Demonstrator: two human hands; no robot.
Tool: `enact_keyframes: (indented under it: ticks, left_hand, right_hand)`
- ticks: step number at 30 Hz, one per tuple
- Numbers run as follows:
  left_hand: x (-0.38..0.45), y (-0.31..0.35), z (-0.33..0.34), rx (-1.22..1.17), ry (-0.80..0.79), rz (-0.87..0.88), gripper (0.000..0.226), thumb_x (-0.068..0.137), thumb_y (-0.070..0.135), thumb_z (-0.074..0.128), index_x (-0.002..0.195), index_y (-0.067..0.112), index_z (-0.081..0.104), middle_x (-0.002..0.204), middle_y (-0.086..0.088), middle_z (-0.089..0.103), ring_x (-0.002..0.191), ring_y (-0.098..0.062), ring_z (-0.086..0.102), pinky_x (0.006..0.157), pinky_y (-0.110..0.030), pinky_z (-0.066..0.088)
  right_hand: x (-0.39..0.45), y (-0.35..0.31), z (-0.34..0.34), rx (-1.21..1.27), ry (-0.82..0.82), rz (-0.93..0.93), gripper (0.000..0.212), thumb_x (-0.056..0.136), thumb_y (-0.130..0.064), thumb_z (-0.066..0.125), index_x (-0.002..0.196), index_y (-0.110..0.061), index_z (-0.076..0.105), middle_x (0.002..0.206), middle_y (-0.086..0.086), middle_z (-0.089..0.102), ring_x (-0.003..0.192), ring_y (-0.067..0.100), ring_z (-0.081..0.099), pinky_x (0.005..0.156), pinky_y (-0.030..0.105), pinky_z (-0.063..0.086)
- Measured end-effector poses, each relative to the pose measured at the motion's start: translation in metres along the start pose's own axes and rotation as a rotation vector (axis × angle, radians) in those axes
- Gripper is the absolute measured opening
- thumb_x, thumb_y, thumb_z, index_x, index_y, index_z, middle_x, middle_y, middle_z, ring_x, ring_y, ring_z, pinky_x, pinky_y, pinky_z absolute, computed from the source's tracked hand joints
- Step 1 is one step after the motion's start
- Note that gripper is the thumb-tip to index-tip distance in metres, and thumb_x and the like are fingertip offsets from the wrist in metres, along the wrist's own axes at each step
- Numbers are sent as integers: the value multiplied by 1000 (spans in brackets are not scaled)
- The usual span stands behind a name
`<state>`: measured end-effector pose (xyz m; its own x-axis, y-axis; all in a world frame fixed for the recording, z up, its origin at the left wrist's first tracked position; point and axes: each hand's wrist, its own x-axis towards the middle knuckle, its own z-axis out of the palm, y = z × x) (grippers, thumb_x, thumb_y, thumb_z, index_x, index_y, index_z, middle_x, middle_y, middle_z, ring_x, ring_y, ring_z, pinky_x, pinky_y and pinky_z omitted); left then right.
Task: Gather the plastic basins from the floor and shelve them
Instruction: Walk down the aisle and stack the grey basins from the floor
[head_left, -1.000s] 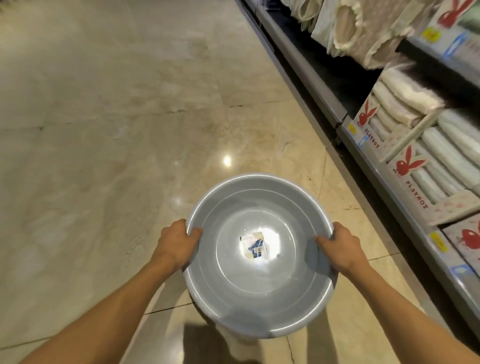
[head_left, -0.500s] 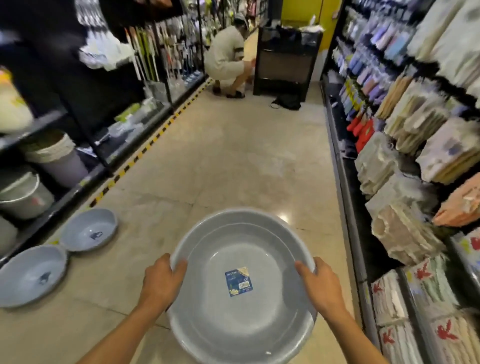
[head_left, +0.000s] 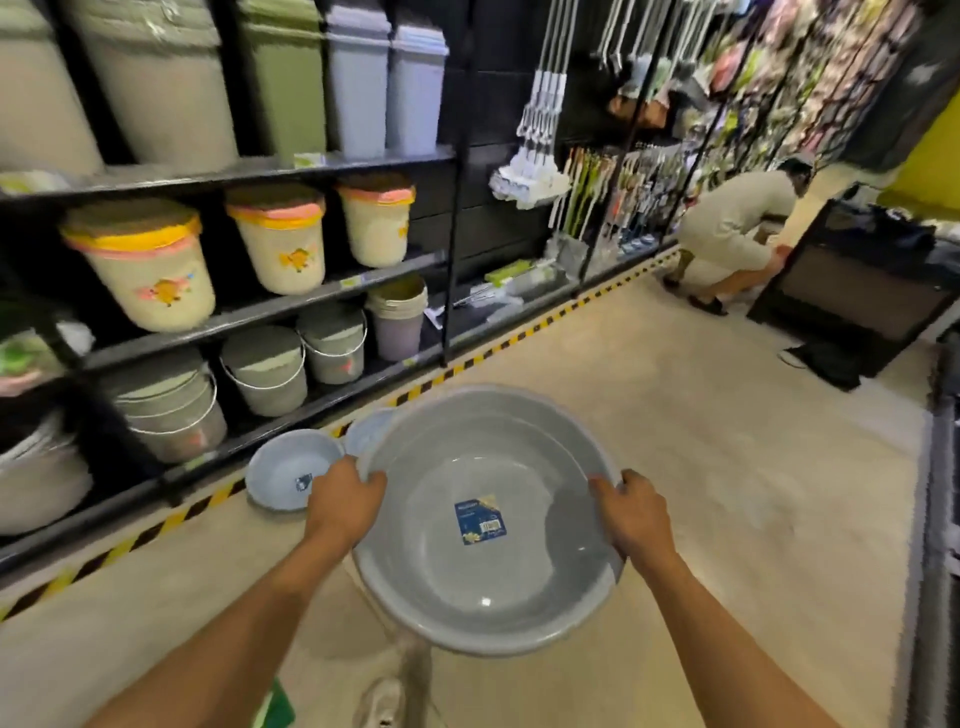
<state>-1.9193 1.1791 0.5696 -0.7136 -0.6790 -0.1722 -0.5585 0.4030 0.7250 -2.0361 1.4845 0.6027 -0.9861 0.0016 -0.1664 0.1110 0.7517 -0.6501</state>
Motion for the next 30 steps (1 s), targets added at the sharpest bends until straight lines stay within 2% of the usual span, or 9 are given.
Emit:
enact_keyframes:
  ticks: [3, 7, 11, 16, 19, 25, 30]
  left_hand:
    - [66, -10, -8, -65, 36, -47, 24, 95, 25, 56, 97, 5, 68, 89, -17, 70, 81, -35, 61, 69, -36, 42]
    - [150, -8, -22, -134, 83, -76, 13, 94, 26, 58, 93, 15, 64, 83, -7, 67, 70, -25, 59, 67, -36, 47]
    - [214, 2, -37, -141, 119, -136, 8, 93, 28, 58, 92, 21, 57, 78, 0, 60, 75, -29, 58, 69, -37, 47]
    - [298, 10, -32, -121, 142, -161, 17, 94, 29, 57, 101, 14, 61, 92, -9, 64, 78, -26, 54, 70, -36, 41]
    - [347, 16, -19, -111, 141, -191, 26, 94, 29, 56, 108, 8, 64, 93, -10, 65, 79, -24, 53, 71, -36, 41]
    - [443, 23, 32, -115, 220, -303, 19, 95, 26, 55, 105, 12, 64, 96, -11, 69, 80, -25, 59, 71, -38, 49]
    - [527, 0, 105, -11, 277, -428, 30, 99, 24, 57, 117, 1, 65, 108, -22, 69, 101, -43, 62, 86, -45, 45]
  right_hand:
    - [52, -51, 35, -5, -21, -45, 36, 100, -41, 54, 110, -8, 64, 105, 16, 68, 86, 35, 60, 74, 38, 47]
    - [121, -114, 76, -40, -46, -52, 36, 101, -40, 52, 114, -8, 64, 107, 16, 67, 89, 36, 61, 77, 38, 48]
    - [177, -167, 106, -76, -81, -58, 31, 99, -36, 53, 111, -8, 62, 100, 15, 65, 84, 32, 54, 75, 37, 43]
    - [260, -214, 142, -105, -125, -90, 32, 98, -34, 52, 114, -7, 62, 96, 11, 60, 85, 34, 55, 76, 38, 45]
    - [319, -232, 168, -123, -163, -125, 31, 99, -32, 52, 113, -6, 61, 97, 12, 61, 86, 35, 56, 77, 40, 48]
    - [463, -255, 241, -169, -291, -211, 34, 100, -35, 52, 114, -6, 62, 103, 16, 65, 84, 31, 54, 74, 36, 45]
    - [572, -248, 323, -212, -382, -261, 33, 101, -38, 51, 111, -8, 60, 105, 15, 68, 85, 32, 59, 77, 41, 51]
